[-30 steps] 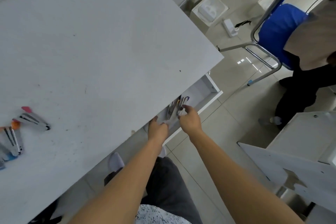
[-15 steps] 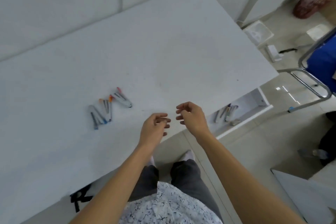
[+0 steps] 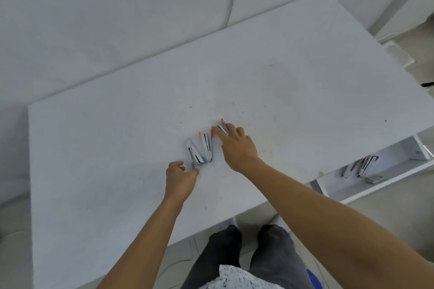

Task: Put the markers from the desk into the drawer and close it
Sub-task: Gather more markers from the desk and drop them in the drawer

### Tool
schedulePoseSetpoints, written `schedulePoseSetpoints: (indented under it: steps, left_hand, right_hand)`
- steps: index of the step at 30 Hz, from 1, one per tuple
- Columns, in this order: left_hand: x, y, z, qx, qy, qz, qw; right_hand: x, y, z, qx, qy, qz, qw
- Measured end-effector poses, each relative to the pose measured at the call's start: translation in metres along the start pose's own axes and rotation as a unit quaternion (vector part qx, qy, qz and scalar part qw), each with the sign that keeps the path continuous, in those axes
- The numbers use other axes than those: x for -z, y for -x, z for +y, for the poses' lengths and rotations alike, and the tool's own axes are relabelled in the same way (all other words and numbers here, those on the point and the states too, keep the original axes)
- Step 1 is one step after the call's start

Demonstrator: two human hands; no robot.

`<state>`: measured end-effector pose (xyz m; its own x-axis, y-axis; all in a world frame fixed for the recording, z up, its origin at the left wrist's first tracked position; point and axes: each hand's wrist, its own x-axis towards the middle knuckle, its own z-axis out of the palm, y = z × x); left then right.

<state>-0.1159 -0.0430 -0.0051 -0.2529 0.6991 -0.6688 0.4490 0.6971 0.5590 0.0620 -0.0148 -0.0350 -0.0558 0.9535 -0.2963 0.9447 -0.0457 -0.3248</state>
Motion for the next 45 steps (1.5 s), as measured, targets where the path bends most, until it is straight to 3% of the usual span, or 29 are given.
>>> schedulePoseSetpoints:
  steps: [7, 10, 11, 12, 14, 16, 17, 19, 21, 23, 26, 28, 30, 32, 36, 41, 45]
  left_hand:
    - [-0.016, -0.028, 0.019, -0.095, -0.076, 0.045, 0.992]
    - [-0.018, -0.034, 0.027, -0.110, -0.102, 0.060, 0.987]
    - [-0.018, -0.035, 0.028, -0.111, -0.117, 0.062, 0.985]
    - [-0.020, -0.037, 0.029, -0.118, -0.136, 0.059, 0.982]
    - [-0.022, -0.036, 0.029, -0.125, -0.208, 0.050, 0.969]
    - [-0.027, -0.035, 0.028, -0.133, -0.291, 0.058, 0.946]
    - [-0.029, -0.034, 0.029, -0.136, -0.311, 0.061, 0.939]
    - [-0.029, -0.035, 0.031, -0.136, -0.299, 0.055, 0.943]
    - [-0.027, -0.033, 0.032, -0.110, -0.217, 0.073, 0.967]
    - [-0.031, -0.019, 0.035, -0.074, -0.130, 0.107, 0.983]
    - [-0.056, 0.027, 0.045, -0.126, -0.046, 0.108, 0.985]
    - [-0.089, 0.061, 0.051, -0.190, -0.050, 0.051, 0.979]
    - [-0.133, 0.096, 0.054, -0.229, -0.085, -0.066, 0.968]
    - [-0.179, 0.127, 0.053, -0.216, -0.138, -0.193, 0.947]
    - [-0.265, 0.170, 0.046, -0.042, -0.151, -0.361, 0.919]
    - [-0.338, 0.166, 0.045, 0.083, -0.090, -0.344, 0.931]
    - [-0.382, 0.141, 0.058, 0.075, -0.075, -0.282, 0.953]
  right_hand:
    - [-0.001, 0.028, 0.025, -0.084, -0.038, 0.038, 0.995]
    - [0.007, 0.040, 0.038, -0.166, -0.170, -0.010, 0.971]
    - [0.010, 0.045, 0.041, -0.206, -0.270, -0.027, 0.940]
    - [0.014, 0.051, 0.046, -0.251, -0.388, -0.040, 0.886]
    - [0.021, 0.065, 0.053, -0.312, -0.603, -0.060, 0.732]
    - [0.028, 0.083, 0.062, -0.309, -0.746, -0.061, 0.587]
    - [0.031, 0.093, 0.067, -0.296, -0.788, -0.058, 0.537]
    - [0.037, 0.112, 0.080, -0.275, -0.831, -0.042, 0.482]
    - [0.045, 0.131, 0.097, -0.261, -0.841, -0.014, 0.473]
    - [0.051, 0.150, 0.118, -0.262, -0.833, 0.030, 0.487]
    - [0.057, 0.173, 0.154, -0.275, -0.812, 0.119, 0.501]
    - [0.060, 0.187, 0.181, -0.298, -0.801, 0.180, 0.487]
    - [0.060, 0.201, 0.213, -0.341, -0.779, 0.216, 0.479]
    - [0.057, 0.214, 0.242, -0.386, -0.759, 0.211, 0.480]
    - [0.049, 0.229, 0.291, -0.448, -0.724, 0.135, 0.507]
    - [0.052, 0.215, 0.339, -0.468, -0.690, 0.079, 0.546]
    - [0.061, 0.172, 0.383, -0.508, -0.644, 0.065, 0.569]
